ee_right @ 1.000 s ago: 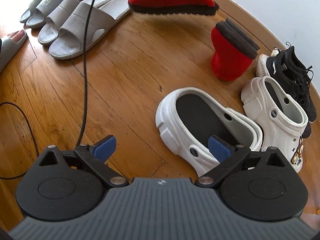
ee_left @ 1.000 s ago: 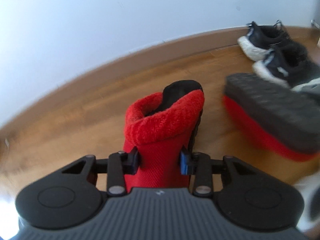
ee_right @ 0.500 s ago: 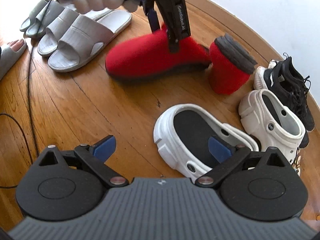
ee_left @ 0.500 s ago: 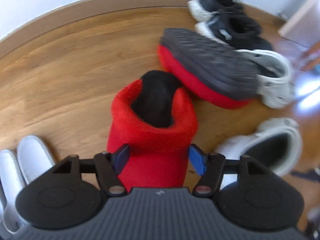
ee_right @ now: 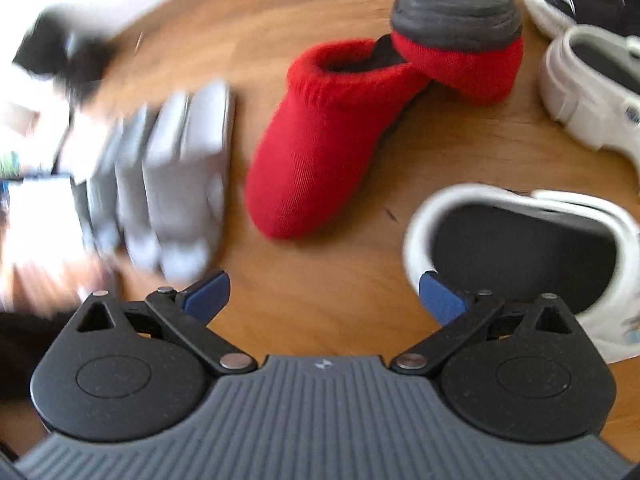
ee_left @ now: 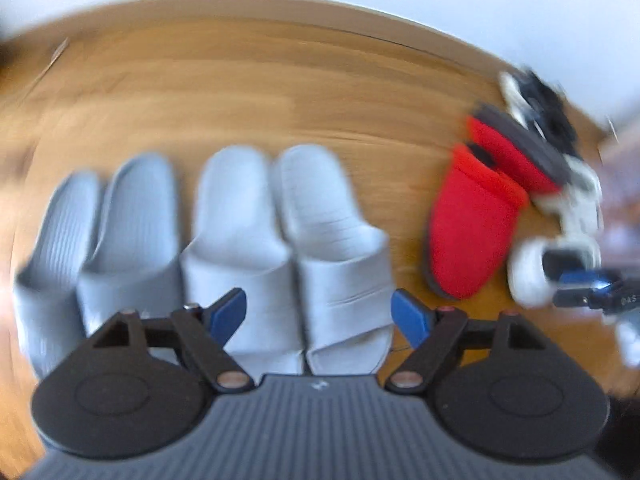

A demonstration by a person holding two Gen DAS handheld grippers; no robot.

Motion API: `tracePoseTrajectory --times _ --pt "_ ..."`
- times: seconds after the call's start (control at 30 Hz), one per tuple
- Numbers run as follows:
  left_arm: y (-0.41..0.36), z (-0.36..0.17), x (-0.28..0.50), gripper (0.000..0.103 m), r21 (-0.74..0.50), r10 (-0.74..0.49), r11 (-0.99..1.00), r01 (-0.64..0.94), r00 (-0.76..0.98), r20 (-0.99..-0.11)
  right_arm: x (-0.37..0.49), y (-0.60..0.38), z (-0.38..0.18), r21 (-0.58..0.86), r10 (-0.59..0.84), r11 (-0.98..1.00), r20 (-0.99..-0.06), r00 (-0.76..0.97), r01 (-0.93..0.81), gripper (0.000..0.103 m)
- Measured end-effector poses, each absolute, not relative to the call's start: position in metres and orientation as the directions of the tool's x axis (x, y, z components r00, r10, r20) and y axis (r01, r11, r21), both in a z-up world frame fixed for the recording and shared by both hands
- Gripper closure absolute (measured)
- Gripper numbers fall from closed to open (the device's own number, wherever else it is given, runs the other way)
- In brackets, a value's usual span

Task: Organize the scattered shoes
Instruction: 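Carry the red slipper beside the light grey slides and open the left gripper, then grasp the red slipper's collar with the right gripper and straighten it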

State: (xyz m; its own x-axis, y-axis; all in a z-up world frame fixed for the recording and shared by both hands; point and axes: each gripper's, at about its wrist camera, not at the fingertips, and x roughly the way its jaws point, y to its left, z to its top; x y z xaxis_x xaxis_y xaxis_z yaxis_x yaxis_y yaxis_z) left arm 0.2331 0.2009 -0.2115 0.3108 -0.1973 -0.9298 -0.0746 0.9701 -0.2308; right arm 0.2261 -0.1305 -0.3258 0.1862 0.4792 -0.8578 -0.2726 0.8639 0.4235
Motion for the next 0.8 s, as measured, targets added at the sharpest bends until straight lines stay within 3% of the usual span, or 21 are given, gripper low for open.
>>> tracePoseTrajectory --times 0.1,0.27,0.33,0.4,0.43,0.53,0.8 --pt "0.202 -0.206 0.229 0.025 -0.198 -0.172 0.979 -0.045 0.341 -0.924 0.248 -0.105 -0.329 0.388 0.45 0.886 -0.852 0.266 -0.255 0.001" --pt "0.201 -0.194 0.217 0.025 -0.178 -0.179 0.983 0.04 0.405 -0.896 0.279 -0.068 -0.361 0.366 0.409 0.908 -0.881 0.237 -0.205 0.005" --pt "0.211 -0.192 0.213 0.025 -0.183 -0.181 0.982 0.035 0.411 -0.893 0.291 -0.064 -0.379 0.339 0.364 0.93 -0.9 0.239 -0.14 0.021" --pt "0.217 -0.193 0.213 0.025 -0.198 -0.192 0.98 0.028 0.41 -0.892 0.295 -0.062 -0.388 0.333 0.363 0.93 -0.901 0.239 -0.155 0.024" --pt "0.218 -0.193 0.212 0.025 -0.201 -0.195 0.979 0.029 0.409 -0.891 0.295 -0.057 -0.388 0.314 0.364 0.925 -0.893 0.263 -0.216 0.033" --pt "0.222 -0.193 0.206 0.025 -0.19 -0.188 0.981 0.034 0.4 -0.897 0.287 -0.045 -0.381 0.259 0.386 0.88 -0.878 0.282 -0.399 0.046" --pt "0.221 -0.19 0.204 0.025 -0.209 -0.206 0.977 0.039 0.403 -0.891 0.254 -0.029 -0.377 0.321 0.475 0.754 -0.869 0.138 -0.574 0.052"
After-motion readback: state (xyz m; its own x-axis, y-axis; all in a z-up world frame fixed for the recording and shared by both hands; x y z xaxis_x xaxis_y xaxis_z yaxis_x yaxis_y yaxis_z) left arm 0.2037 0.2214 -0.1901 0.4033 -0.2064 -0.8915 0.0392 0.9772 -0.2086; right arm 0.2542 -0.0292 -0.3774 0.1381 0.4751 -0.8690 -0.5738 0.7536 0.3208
